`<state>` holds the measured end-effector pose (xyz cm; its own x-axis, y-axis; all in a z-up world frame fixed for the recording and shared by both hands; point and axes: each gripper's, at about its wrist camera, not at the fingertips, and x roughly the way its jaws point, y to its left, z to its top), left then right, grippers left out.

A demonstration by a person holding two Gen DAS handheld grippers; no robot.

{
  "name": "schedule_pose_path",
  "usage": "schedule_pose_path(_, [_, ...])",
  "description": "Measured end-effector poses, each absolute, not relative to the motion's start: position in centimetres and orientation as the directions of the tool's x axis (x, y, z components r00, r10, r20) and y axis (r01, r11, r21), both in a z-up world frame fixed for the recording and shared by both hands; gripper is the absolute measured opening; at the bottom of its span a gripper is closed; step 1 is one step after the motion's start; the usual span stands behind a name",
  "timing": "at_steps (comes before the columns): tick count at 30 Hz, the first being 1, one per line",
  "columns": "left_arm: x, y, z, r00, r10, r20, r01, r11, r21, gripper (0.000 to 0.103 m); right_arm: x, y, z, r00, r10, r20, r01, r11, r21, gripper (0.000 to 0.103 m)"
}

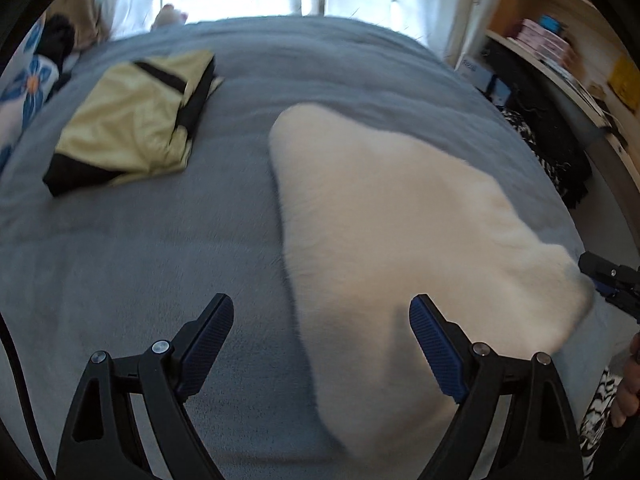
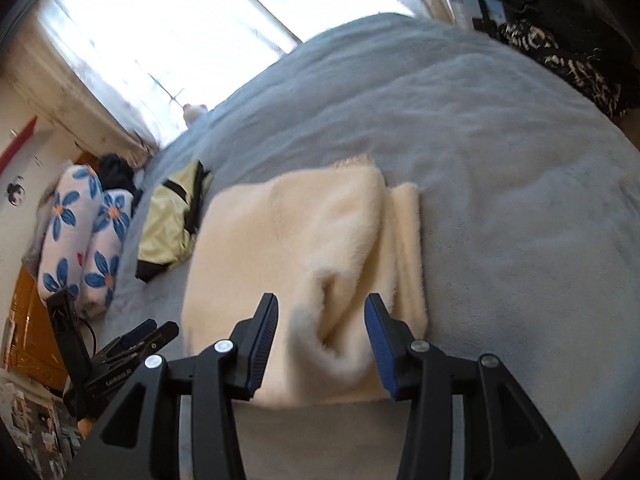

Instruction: Fold large clothes

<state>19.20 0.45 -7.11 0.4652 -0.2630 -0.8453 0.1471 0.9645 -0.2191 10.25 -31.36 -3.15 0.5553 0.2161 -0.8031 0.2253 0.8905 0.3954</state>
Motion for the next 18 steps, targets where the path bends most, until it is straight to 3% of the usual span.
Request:
schedule_pose_path(6, [21.0, 2.0, -9.7, 0.402, -0.383, -0.832, 0.122, 0.923, -0.366, 0.089, 14.5, -31.5, -7.4, 0.435, 0.263, -0.861, 0.267, 0.876, 0.402, 0.043])
schedule_pose_path(9, [21.4, 1.7, -9.6, 0.407, -0.393, -0.825, 0.141, 0.919, -0.368, 0.088, 15.2, -30.8, -8.2, 0.433, 0.226, -0.873, 0.234, 0.907, 0.351, 0.023])
schedule_pose_path(11, [21.6, 1.2, -9.4, 0.409, -0.39, -0.825, 0.163, 0.921, -0.355, 0.083, 14.8, -30.1, -7.5, 0.471, 0.182, -0.863, 0.19, 0.935, 0.3, 0.02])
schedule_pose_path(15, [21.6, 0.3, -8.1, 0.413, -0.41, -0.813, 0.214, 0.912, -0.351, 0.064, 11.4, -29.7, -3.9, 0.623, 0.168, -0.764, 0.089, 0.955, 0.283, 0.018])
schedule_pose_path(18, [20.9, -0.8, -7.6, 0.413, -0.431, -0.802, 0.26, 0.9, -0.349, 0.06, 8.9, -30.2, -3.6, 0.669, 0.151, -0.728, 0.076, 0.96, 0.269, 0.018])
